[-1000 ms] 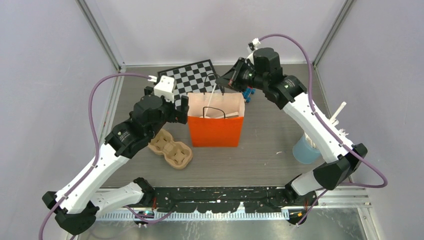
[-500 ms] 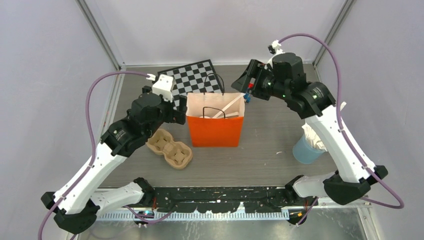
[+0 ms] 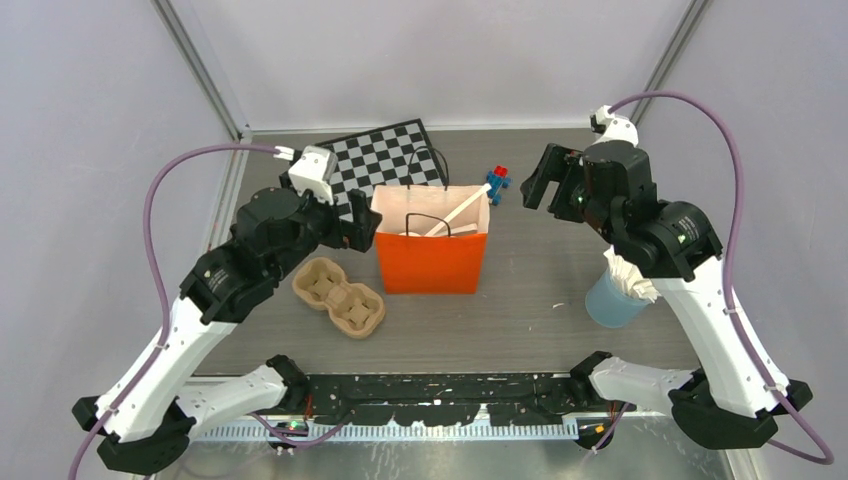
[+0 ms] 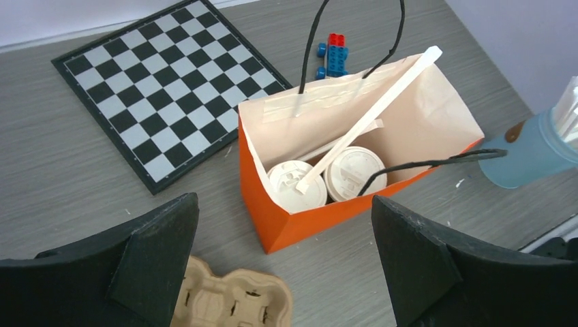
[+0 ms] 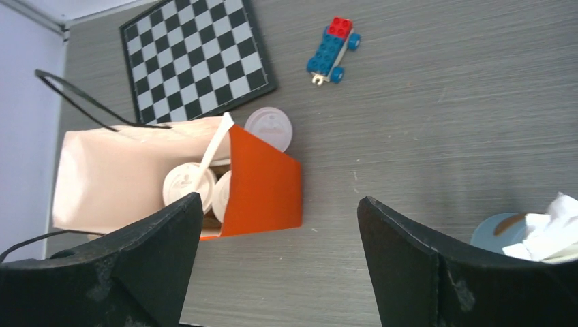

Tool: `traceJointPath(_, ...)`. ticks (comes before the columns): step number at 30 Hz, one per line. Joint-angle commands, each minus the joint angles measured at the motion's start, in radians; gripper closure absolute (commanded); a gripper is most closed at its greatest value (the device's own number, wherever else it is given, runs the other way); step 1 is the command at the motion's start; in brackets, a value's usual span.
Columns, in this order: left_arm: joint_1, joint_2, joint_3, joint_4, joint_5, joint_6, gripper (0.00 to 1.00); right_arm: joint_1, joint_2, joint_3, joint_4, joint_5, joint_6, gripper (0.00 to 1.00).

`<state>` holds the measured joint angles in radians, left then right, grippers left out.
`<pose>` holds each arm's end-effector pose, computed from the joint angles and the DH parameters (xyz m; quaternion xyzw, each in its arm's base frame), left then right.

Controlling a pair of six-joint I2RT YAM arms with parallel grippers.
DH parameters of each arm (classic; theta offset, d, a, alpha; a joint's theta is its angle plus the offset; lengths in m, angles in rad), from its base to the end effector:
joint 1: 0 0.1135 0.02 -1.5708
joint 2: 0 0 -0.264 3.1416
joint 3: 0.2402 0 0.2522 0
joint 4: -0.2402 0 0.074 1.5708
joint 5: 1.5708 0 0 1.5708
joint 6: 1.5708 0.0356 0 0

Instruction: Pack the takeout coffee

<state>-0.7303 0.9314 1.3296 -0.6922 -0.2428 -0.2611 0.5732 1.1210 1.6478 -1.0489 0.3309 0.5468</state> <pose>0.1315 -0.1063 0.4442 0.1151 0.7921 -0.1958 0.5666 0.1576 0.0880 0.4726 0.0712 0.8548 0.1415 0.4941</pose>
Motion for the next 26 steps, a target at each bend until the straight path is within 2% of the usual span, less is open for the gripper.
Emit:
traceJointPath(1, 0.006, -0.067, -0.038, 0.029, 0.014, -0.102, 0.00, -0.002, -0.020, -0.029, 0.013, 0.092, -0.015, 0.12)
traceJointPath(12, 0.006, -0.119, -0.083, -0.004, -0.023, -0.130, 0.00, -0.002, -0.078, -0.167, 0.132, 0.048, 0.073, 0.11)
traceJointPath(26, 0.006, -0.126, -0.098, 0.028, -0.023, -0.112, 0.00, -0.002, -0.075, -0.153, 0.170, 0.057, 0.050, 0.12)
